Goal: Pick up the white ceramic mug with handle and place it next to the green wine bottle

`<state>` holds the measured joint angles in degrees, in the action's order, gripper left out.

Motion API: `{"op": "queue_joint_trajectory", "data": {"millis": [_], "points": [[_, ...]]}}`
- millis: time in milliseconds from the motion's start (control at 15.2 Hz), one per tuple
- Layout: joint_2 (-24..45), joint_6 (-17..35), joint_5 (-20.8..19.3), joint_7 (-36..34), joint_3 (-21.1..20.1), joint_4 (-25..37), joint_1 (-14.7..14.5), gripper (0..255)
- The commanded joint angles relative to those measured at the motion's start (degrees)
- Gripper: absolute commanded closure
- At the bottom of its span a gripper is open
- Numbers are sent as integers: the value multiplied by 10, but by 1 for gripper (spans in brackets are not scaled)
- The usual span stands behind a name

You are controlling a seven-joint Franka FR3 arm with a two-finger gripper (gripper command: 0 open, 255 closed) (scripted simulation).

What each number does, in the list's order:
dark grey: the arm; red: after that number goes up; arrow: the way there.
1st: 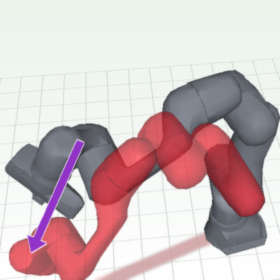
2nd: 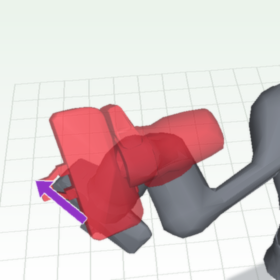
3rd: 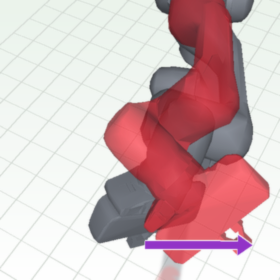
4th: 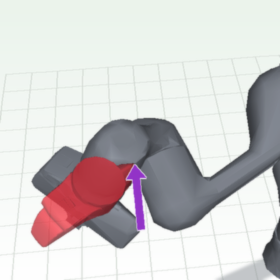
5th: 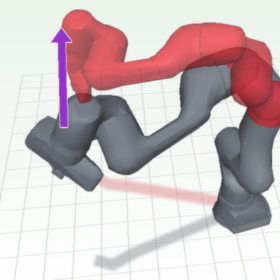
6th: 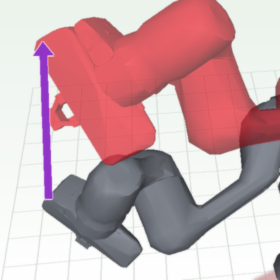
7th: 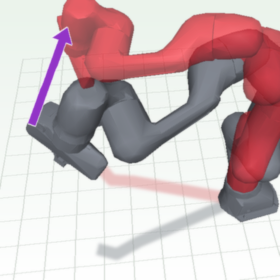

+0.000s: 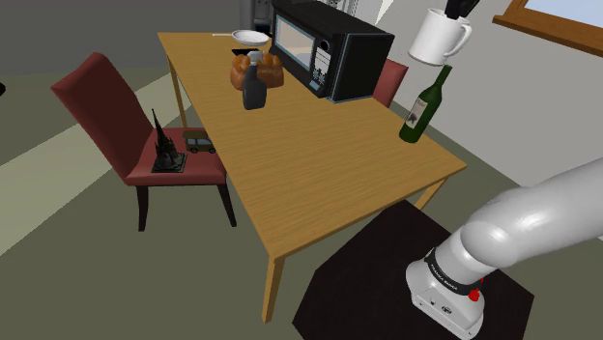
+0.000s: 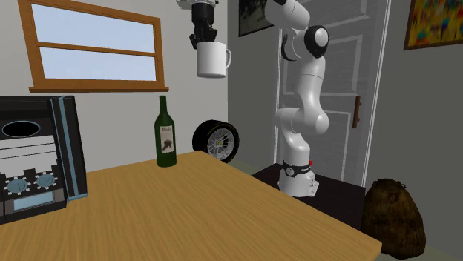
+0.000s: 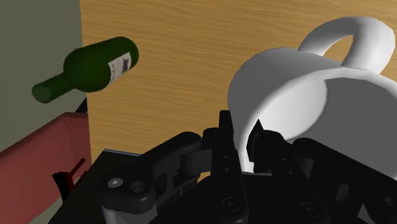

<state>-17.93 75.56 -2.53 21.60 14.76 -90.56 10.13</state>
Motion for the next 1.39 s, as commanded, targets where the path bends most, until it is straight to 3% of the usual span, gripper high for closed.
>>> {"op": "queue_joint_trajectory", "data": {"millis": [0, 198, 1320], "points": [[7, -3, -4, 33, 23, 11, 9, 255], [28, -6, -6, 90, 63, 35, 24, 255], [-39, 131, -25, 76, 55, -166, 31, 255]]}}
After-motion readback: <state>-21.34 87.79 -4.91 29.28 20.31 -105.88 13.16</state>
